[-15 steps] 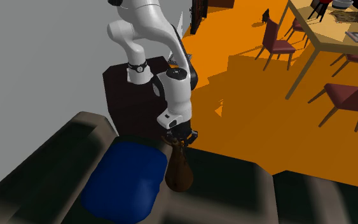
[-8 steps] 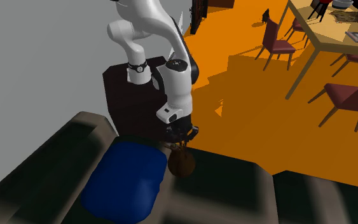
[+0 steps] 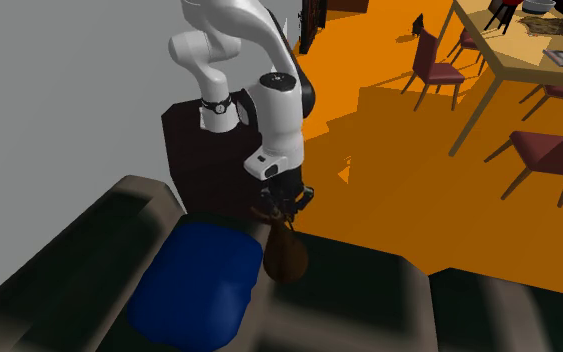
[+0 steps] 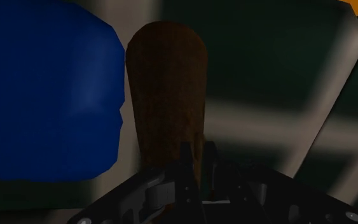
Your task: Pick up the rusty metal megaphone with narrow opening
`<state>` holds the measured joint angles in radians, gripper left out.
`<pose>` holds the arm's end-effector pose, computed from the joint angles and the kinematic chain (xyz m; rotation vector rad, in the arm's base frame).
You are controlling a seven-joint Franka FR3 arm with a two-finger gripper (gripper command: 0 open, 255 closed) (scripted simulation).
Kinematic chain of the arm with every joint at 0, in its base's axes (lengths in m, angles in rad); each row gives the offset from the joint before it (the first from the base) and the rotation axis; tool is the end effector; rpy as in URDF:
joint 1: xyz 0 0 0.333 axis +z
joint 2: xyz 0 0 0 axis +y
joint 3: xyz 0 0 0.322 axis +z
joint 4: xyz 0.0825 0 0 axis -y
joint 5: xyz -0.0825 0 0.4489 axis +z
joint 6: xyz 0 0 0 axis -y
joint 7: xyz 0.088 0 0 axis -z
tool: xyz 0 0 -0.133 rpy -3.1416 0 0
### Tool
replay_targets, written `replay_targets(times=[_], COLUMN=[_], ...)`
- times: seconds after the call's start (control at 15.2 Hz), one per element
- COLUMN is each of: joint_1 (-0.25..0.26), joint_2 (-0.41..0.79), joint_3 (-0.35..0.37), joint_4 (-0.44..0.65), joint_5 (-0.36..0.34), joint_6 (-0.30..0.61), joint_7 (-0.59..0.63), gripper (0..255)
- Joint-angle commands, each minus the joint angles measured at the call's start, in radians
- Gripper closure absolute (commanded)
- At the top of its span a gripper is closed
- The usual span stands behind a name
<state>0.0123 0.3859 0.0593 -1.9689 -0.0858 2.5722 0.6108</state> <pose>0.6867 0.0487 0.2313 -2.9929 0.7305 -0.3351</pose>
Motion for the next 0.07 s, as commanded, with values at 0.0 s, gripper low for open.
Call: replay_targets(times=[0.0], joint_1=[-0.001], joint_2=[-0.007], joint_3=[0.0], joint_4=[0.0], joint_5=[0.001], joint_6=[-0.003], joint_7=[-0.001], gripper=[255])
